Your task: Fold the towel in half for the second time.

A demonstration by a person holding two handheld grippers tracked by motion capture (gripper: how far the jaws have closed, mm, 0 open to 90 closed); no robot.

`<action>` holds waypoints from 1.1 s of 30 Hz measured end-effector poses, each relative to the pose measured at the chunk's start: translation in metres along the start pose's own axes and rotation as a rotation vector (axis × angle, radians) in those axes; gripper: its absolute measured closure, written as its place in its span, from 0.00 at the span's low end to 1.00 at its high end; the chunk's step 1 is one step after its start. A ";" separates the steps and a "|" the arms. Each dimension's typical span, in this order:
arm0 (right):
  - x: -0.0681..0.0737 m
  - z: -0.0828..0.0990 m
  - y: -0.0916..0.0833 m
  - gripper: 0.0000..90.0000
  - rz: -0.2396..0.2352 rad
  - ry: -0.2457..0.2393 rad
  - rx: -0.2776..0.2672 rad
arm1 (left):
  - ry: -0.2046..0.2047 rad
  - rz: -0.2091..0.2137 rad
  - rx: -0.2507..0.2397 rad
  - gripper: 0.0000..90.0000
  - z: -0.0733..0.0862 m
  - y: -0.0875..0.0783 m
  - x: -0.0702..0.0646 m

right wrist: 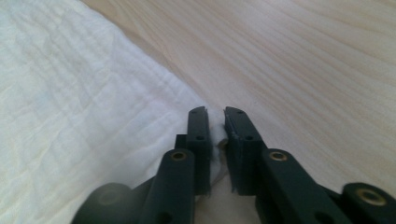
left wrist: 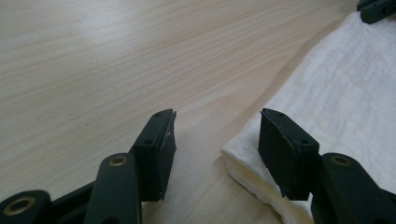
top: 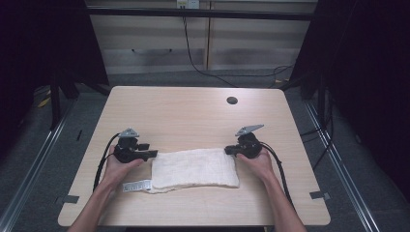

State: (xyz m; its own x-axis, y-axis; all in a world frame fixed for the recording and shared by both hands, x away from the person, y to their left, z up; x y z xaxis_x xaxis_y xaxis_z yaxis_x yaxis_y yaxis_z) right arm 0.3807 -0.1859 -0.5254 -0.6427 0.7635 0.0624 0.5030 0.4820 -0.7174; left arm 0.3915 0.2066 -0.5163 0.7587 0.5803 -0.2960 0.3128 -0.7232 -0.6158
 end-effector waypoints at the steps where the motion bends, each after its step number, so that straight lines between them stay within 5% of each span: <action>1: 0.000 0.000 0.000 0.96 0.000 0.000 0.000 | 0.001 0.002 -0.002 0.50 0.000 0.001 0.000; 8: 0.000 0.001 -0.003 0.98 -0.009 0.021 0.004 | 0.028 0.040 0.034 0.50 -0.001 0.011 -0.005; 11: 0.000 0.001 -0.005 0.98 -0.009 0.016 -0.001 | 0.037 0.045 0.045 0.61 0.001 0.013 -0.006; 20: -0.001 0.001 -0.010 0.98 -0.012 0.029 -0.010 | 0.107 0.054 0.068 0.75 0.004 0.013 -0.011; 25: -0.002 0.001 -0.012 0.98 -0.023 0.039 -0.027 | 0.130 0.072 0.091 0.95 0.005 0.013 -0.016; 33: -0.006 -0.002 -0.023 0.98 -0.036 0.060 -0.060 | 0.089 0.116 0.007 0.96 -0.005 0.006 -0.016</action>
State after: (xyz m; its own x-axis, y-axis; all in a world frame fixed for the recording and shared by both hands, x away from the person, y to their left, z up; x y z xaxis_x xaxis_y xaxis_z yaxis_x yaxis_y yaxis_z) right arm 0.3739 -0.2007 -0.5079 -0.6260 0.7690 0.1298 0.5154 0.5328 -0.6712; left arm 0.3839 0.1911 -0.5120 0.8372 0.4575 -0.2996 0.2164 -0.7803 -0.5868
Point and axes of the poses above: each handheld gripper's, and its own axes: y roughly forward along the jaws, z roughly out of its underside, x roughly to its left, the point moved 3 cm from there along y, roughly forward along the jaws, and after that the axes turned 8 degrees about z, right-handed, at the moved point
